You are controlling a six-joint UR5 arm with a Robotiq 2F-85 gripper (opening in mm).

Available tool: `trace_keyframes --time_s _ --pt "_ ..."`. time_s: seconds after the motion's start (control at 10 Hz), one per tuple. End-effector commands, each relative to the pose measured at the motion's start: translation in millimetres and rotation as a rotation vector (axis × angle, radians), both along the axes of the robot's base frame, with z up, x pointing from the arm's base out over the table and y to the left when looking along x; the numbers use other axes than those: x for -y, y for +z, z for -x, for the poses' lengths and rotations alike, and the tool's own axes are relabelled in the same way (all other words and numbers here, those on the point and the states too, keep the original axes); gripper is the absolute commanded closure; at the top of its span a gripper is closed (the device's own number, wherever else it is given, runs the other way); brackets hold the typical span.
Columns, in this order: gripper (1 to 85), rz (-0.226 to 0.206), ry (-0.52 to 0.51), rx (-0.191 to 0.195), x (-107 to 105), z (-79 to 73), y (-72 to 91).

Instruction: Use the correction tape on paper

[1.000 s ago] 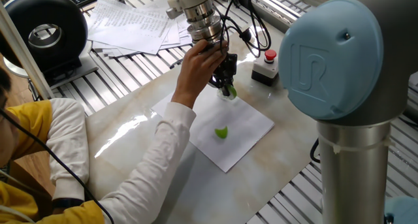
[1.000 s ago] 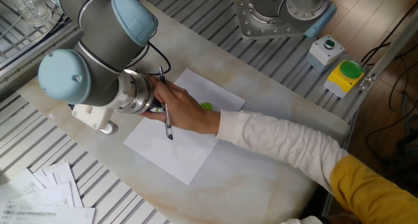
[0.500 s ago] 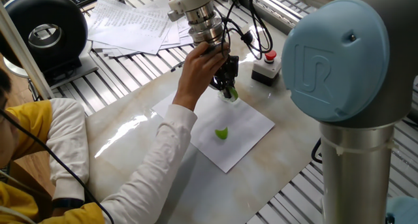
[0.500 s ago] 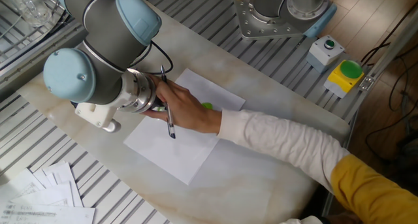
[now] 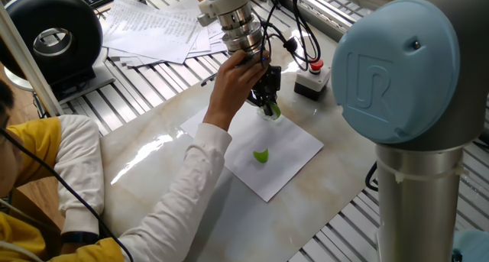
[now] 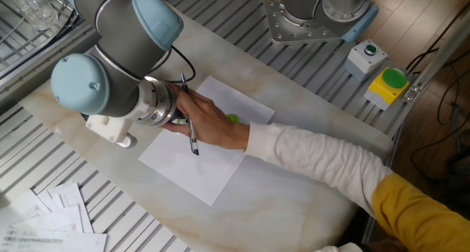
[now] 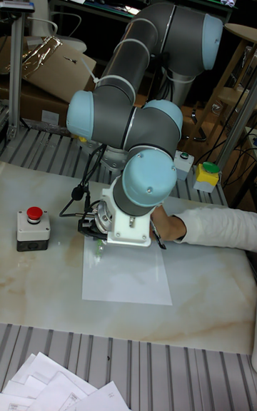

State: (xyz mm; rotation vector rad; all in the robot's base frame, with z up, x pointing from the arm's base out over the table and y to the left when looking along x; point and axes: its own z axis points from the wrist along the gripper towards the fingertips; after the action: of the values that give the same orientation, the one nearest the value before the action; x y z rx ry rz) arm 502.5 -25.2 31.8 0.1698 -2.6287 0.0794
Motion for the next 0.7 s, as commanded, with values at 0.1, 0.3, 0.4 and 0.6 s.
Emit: trace_keyframes --time_s 0.1,0.3,0.4,0.6 --pt "84.7 0.004 -0.016 -0.003 -8.1 1.8 1.4" --pt "84.7 0.014 -0.026 -0.009 -13.4 4.0 2.7" --pt "84.7 0.009 -0.025 -0.011 -12.4 6.0 1.6" --pt "84.7 0.01 -0.01 -0.011 -3.7 11.2 -2.5"
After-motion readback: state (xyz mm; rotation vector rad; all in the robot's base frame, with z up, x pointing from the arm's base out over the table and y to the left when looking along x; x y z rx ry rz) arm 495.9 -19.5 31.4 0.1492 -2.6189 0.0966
